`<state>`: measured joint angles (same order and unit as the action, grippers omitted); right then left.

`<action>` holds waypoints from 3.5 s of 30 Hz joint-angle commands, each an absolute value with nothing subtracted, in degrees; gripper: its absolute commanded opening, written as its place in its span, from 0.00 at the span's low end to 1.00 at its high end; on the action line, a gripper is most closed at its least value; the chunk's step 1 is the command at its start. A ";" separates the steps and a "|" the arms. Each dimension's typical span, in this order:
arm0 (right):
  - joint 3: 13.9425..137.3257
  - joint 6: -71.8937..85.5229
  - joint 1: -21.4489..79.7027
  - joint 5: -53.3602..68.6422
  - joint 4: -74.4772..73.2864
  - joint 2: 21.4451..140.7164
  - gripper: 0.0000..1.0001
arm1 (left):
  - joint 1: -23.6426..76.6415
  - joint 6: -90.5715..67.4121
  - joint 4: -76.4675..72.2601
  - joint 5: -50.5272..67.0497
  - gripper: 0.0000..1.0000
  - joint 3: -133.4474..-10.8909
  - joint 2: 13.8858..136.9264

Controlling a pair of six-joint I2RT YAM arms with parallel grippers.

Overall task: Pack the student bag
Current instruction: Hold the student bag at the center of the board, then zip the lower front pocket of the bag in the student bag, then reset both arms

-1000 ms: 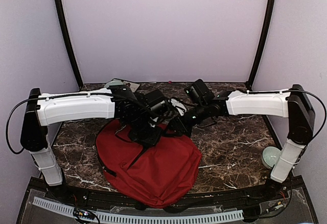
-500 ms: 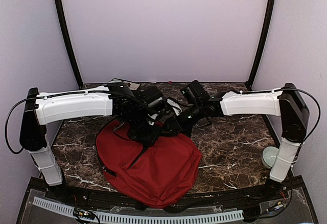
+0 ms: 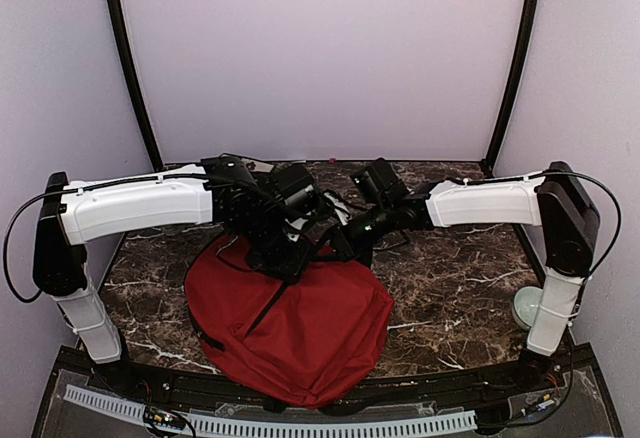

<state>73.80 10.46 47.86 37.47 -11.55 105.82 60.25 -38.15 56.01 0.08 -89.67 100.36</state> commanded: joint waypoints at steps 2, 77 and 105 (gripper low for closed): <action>74.31 11.54 47.85 38.78 -8.87 104.03 0.00 | 60.13 -37.84 57.74 0.28 0.00 -87.64 96.62; 73.20 20.76 40.87 22.87 -8.53 96.14 0.41 | 61.61 -36.51 58.82 5.13 0.24 -70.93 78.44; 51.05 15.54 28.27 -29.43 -10.13 60.82 1.00 | 34.84 -2.65 12.54 -30.21 0.99 -43.45 57.45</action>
<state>56.38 16.78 28.91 -16.10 -15.94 64.38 40.29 -12.23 29.47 -28.42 -50.30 60.34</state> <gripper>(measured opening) 0.999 0.986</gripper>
